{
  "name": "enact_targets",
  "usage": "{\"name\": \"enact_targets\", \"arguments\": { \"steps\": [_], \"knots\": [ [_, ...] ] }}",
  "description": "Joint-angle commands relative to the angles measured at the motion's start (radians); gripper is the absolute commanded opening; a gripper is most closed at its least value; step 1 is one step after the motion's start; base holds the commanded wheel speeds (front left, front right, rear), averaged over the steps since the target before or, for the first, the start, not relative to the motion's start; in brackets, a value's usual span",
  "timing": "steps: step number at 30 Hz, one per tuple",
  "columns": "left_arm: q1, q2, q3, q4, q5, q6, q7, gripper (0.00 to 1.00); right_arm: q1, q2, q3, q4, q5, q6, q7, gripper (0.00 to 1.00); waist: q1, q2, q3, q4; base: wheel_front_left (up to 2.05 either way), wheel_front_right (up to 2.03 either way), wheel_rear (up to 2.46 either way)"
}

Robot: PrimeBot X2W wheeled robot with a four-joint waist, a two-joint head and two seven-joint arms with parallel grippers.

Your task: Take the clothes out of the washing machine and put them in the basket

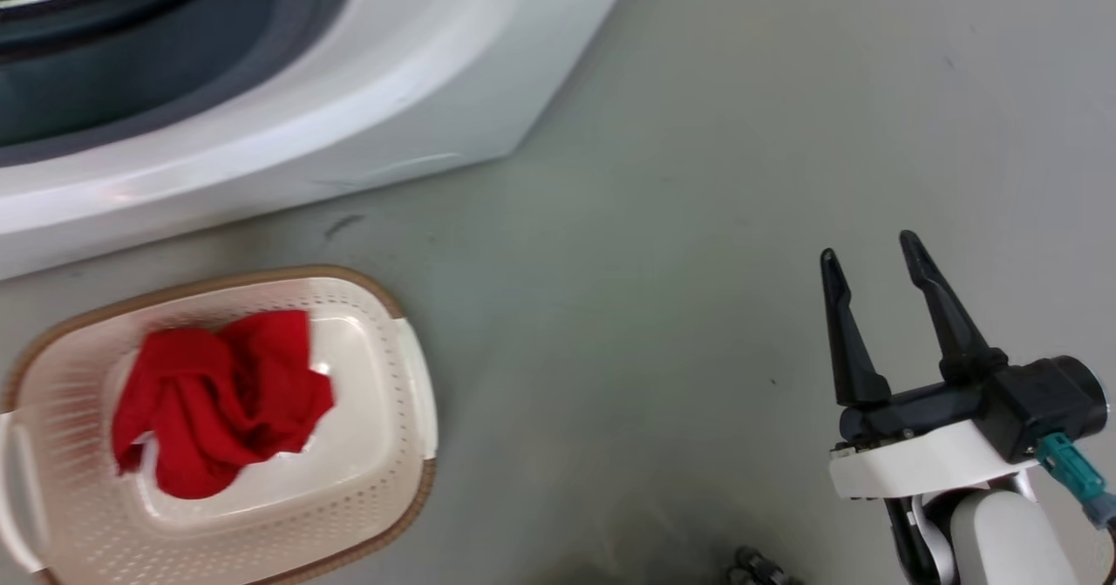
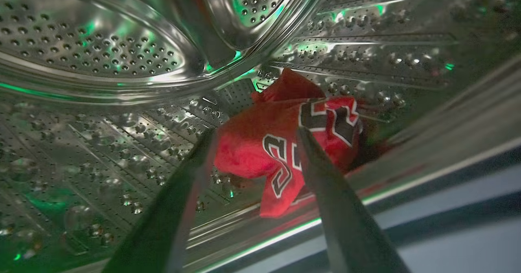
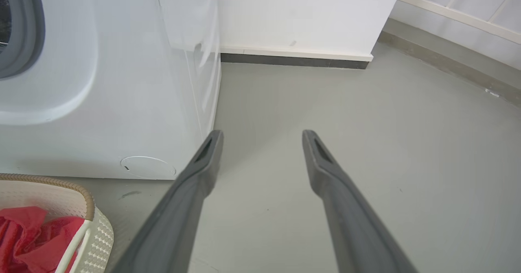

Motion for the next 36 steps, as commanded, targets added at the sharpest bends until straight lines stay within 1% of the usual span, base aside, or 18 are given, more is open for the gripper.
{"name": "enact_targets", "arguments": {
  "steps": [1, 3, 6, 11, 18, 22, 23, 24, 26, 30, 33, 36],
  "knots": [
    [-0.026, 0.008, -0.009, 0.012, -0.005, 0.0, 0.025, 1.0, -0.012, 0.003, 0.008, -0.004, 0.004, -0.001, -0.002, 1.0, -0.0002, 0.0, 0.072, -0.072, 0.0, 0.0, 0.0],
    [-0.103, 0.023, -0.016, 0.038, -0.02, 0.0, 0.086, 1.0, -0.014, 0.004, 0.03, -0.006, 0.014, -0.001, -0.002, 1.0, -0.0002, 0.0, 0.096, -0.094, 0.0, 0.0, 0.0],
    [-0.179, 0.017, -0.004, 0.095, -0.042, 0.007, 0.166, 1.0, -0.017, 0.003, 0.053, -0.013, 0.03, -0.001, -0.002, 1.0, -0.0002, 0.0, 0.123, -0.124, 0.0, 0.0, 0.0],
    [-0.258, 0.029, -0.018, 0.184, -0.041, 0.022, 0.3, 1.0, -0.014, 0.003, 0.068, -0.025, 0.05, -0.001, -0.002, 1.0, -0.0002, 0.0, 0.157, -0.156, 0.0, 0.0, 0.0],
    [-0.294, 0.021, -0.056, 0.245, -0.008, 0.029, 0.332, 1.0, 0.003, 0.003, 0.071, -0.036, 0.057, -0.001, -0.002, 1.0, -0.0002, 0.0, 0.185, -0.154, 0.0, 0.0, 0.0],
    [-0.301, 0.014, -0.079, 0.281, 0.002, 0.024, 0.351, 1.0, -0.001, 0.003, 0.074, -0.041, 0.065, -0.001, -0.002, 1.0, -0.0002, 0.0, 0.199, -0.152, 0.0, 0.0, 0.0],
    [-0.301, 0.011, -0.083, 0.289, 0.0, 0.022, 0.353, 0.66, -0.003, 0.003, 0.075, -0.041, 0.067, -0.001, -0.002, 1.0, -0.0002, 0.0, 0.201, -0.151, 0.0, 0.0, 0.0],
    [-0.301, 0.007, -0.086, 0.295, -0.003, 0.018, 0.354, 0.0, -0.006, 0.003, 0.076, -0.041, 0.07, -0.001, -0.002, 1.0, -0.0002, 0.0, 0.203, -0.151, 0.0, 0.0, 0.0],
    [-0.308, 0.006, -0.096, 0.302, -0.004, 0.015, 0.354, 0.0, -0.013, 0.003, 0.078, -0.039, 0.072, -0.001, -0.002, 1.0, -0.0002, 0.0, 0.206, -0.149, 0.0, 0.0, 0.0],
    [-0.321, 0.021, -0.103, 0.306, 0.002, 0.009, 0.306, 0.0, -0.032, 0.003, 0.083, -0.034, 0.074, -0.001, -0.002, 1.0, -0.0002, 0.0, 0.202, -0.15, 0.0, 0.0, 0.0],
    [-0.315, 0.039, -0.107, 0.311, 0.002, 0.007, 0.258, 0.0, -0.042, 0.003, 0.089, -0.027, 0.072, -0.001, -0.002, 1.0, -0.0002, 0.0, 0.19, -0.153, 0.0, 0.0, 0.0],
    [-0.293, 0.031, -0.106, 0.319, -0.011, 0.005, 0.198, 0.0, -0.05, 0.003, 0.078, -0.023, 0.058, -0.001, -0.002, 1.0, -0.0002, 0.0, 0.164, -0.135, 0.0, 0.0, 0.0]
  ]
}}
